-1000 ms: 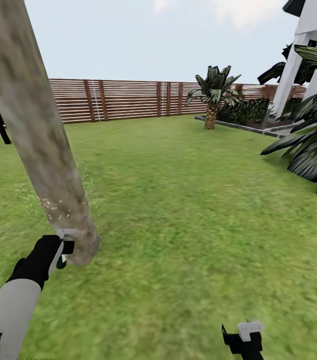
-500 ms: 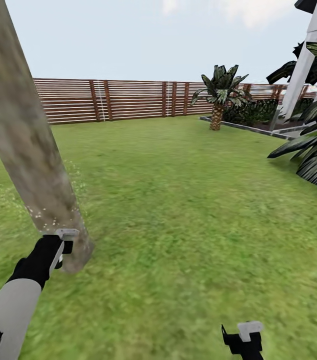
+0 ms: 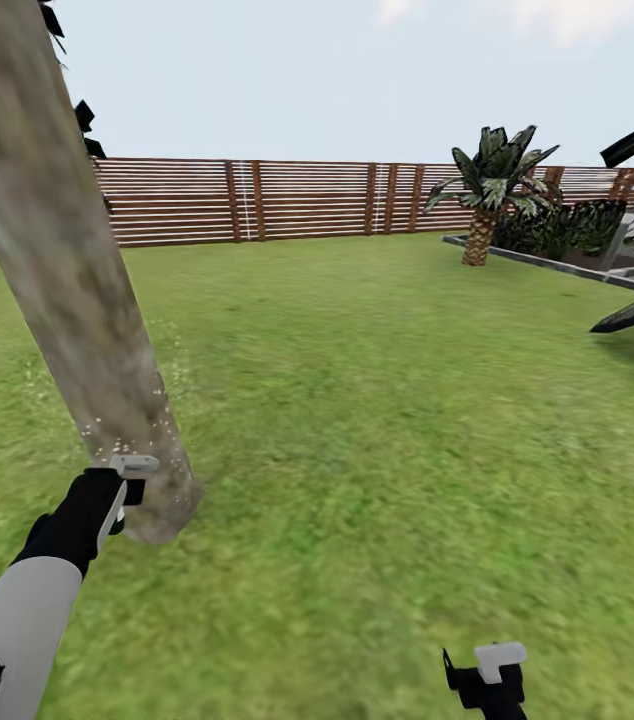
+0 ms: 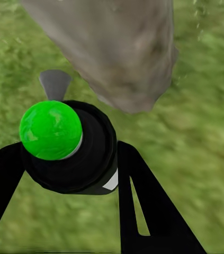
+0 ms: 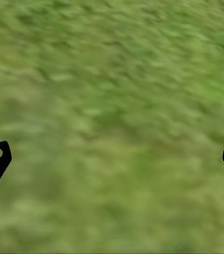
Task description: In the garden, pick up the pesticide atomizer on the floor and spray pesticide onto both trees until each tree trunk is fully covered.
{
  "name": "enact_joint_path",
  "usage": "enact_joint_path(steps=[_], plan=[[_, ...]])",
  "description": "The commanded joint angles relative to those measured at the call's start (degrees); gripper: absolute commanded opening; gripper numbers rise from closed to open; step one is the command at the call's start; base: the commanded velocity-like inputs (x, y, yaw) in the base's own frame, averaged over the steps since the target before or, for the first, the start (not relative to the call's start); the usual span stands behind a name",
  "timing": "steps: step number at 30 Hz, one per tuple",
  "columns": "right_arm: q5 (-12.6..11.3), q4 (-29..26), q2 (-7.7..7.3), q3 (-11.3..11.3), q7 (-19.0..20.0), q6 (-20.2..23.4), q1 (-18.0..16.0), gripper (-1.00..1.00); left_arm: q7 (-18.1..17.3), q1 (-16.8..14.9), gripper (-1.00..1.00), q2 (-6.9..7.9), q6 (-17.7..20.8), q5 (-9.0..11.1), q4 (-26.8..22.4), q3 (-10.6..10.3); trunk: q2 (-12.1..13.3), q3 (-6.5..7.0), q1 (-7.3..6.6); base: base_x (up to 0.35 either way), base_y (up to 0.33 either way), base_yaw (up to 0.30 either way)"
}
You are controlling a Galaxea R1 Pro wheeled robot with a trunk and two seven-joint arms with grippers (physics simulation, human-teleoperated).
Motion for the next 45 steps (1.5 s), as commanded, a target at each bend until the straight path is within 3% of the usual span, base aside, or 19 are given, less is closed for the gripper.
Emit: enact_joint_path(steps=[1, 15, 21, 25, 28, 30, 33, 36, 42, 45], plan=[[0.0, 0.0, 0.0, 0.0, 0.0, 0.0, 0.0, 1.0, 0.0, 0.0, -1.0, 0.11, 0.0, 0.0, 0.0, -0.1, 0.0, 0.0, 0.0, -0.029, -0.268, 0.082], [0.0, -0.1, 0.0, 0.0, 0.0, 0.0, 0.0, 1.0, 1.2, 0.0, -1.0, -0.17, 0.1, -0.3, -0.1, -0.1, 0.0, 0.0, 0.0, 0.134, -0.22, 0.098], [0.0, 0.0, 0.0, 0.0, 0.0, 0.0, 0.0, 1.0, 2.5, 1.7, -1.0, 1.95, 0.1, -0.3, 0.2, -0.1, 0.0, 0.0, 0.0, 0.203, -0.104, 0.276], [0.0, 0.0, 0.0, 0.0, 0.0, 0.0, 0.0, 1.0, 2.4, 3.1, -1.0, 1.15, -0.5, 0.4, 0.8, -0.2, 0.0, 0.0, 0.0, 0.007, -0.003, 0.271], [0.0, -0.1, 0.0, -0.1, 0.0, 0.0, 0.0, 1.0, 2.4, 3.8, -1.0, -1.83, -3.5, 0.9, 0.8, -0.2, 0.0, 0.0, 0.0, 0.0, 0.0, 0.051], [0.0, -0.1, 0.0, -0.1, 0.0, 0.0, 0.0, 1.0, 2.3, 3.8, -1.0, -2.49, -3.8, 0.9, -0.1, -0.1, 0.0, 0.0, 0.0, 0.0, 0.0, 0.008], [0.0, -0.1, 0.0, -0.1, 0.0, 0.0, 0.0, 1.0, 2.2, 3.8, -1.0, -2.86, -3.1, 0.9, -7.9, 0.0, 0.0, 0.0, 0.0, 0.0, 0.0, 0.001], [0.0, -0.1, 0.0, -0.1, -0.1, 0.0, 0.0, 1.0, 2.2, 3.5, -1.0, -3.51, -0.2, 1.0, -14.2, -0.4, 0.0, 0.0, 0.0, -0.157, 0.063, 0.0], [0.0, -0.1, 0.0, -0.1, 0.0, 0.0, 0.0, 1.0, 2.1, 3.0, -1.0, -4.48, 3.8, 0.4, -14.5, -0.7, 0.0, 0.0, 0.0, -0.16, 0.071, 0.0], [-0.1, -0.1, 0.0, -0.1, 0.0, 0.0, 0.0, 1.0, 2.3, 0.6, -1.0, -5.2, 9.6, 0.2, -14.2, -0.7, 0.0, 0.0, 0.0, -0.002, 0.001, 0.0]])
